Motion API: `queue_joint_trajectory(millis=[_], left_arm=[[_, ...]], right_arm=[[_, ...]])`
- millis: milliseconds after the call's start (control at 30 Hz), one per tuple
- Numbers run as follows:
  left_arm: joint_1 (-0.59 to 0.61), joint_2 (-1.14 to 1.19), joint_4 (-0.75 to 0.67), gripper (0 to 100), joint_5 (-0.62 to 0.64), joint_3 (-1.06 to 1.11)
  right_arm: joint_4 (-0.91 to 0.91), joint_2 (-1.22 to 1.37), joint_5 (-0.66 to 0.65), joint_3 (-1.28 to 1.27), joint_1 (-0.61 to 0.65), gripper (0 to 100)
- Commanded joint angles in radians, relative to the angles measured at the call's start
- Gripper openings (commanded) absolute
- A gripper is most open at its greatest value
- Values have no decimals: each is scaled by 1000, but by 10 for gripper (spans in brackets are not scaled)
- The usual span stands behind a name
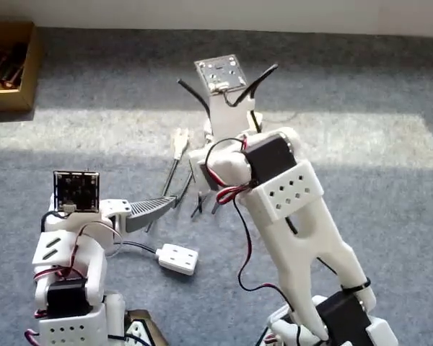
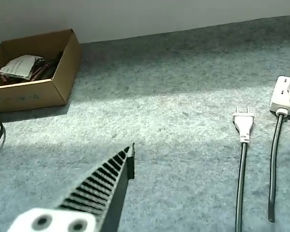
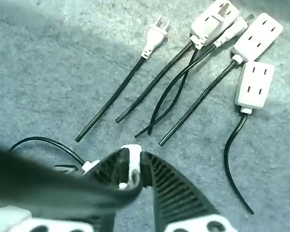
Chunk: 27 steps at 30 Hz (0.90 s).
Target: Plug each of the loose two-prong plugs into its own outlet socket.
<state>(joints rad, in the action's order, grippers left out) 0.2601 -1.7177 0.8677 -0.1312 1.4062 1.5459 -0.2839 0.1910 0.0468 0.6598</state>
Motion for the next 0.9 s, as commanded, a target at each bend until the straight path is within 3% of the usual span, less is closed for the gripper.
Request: queue_joint_trajectory(millis=[0, 167, 333, 467, 733, 800, 867], left_arm=[[119, -8, -5, 616, 0, -33], [265, 1, -78, 616, 3, -33], [278, 2, -83, 616, 3, -33], [288, 2, -83, 616, 3, -33], [452, 4, -221, 616, 5, -44], [440, 7, -196, 616, 17, -77], [403, 35, -69, 616, 49, -147]], right_arm=[[-21, -10, 43, -93, 5, 5], [-119, -19, 114, -303, 44, 5], [-124, -21, 371, -426, 216, 5], [-114, -81, 482, -429, 245, 5], [-234, -400, 514, -667, 297, 5], [-274, -450, 514, -710, 269, 5], [-294, -447, 514, -725, 229, 5]])
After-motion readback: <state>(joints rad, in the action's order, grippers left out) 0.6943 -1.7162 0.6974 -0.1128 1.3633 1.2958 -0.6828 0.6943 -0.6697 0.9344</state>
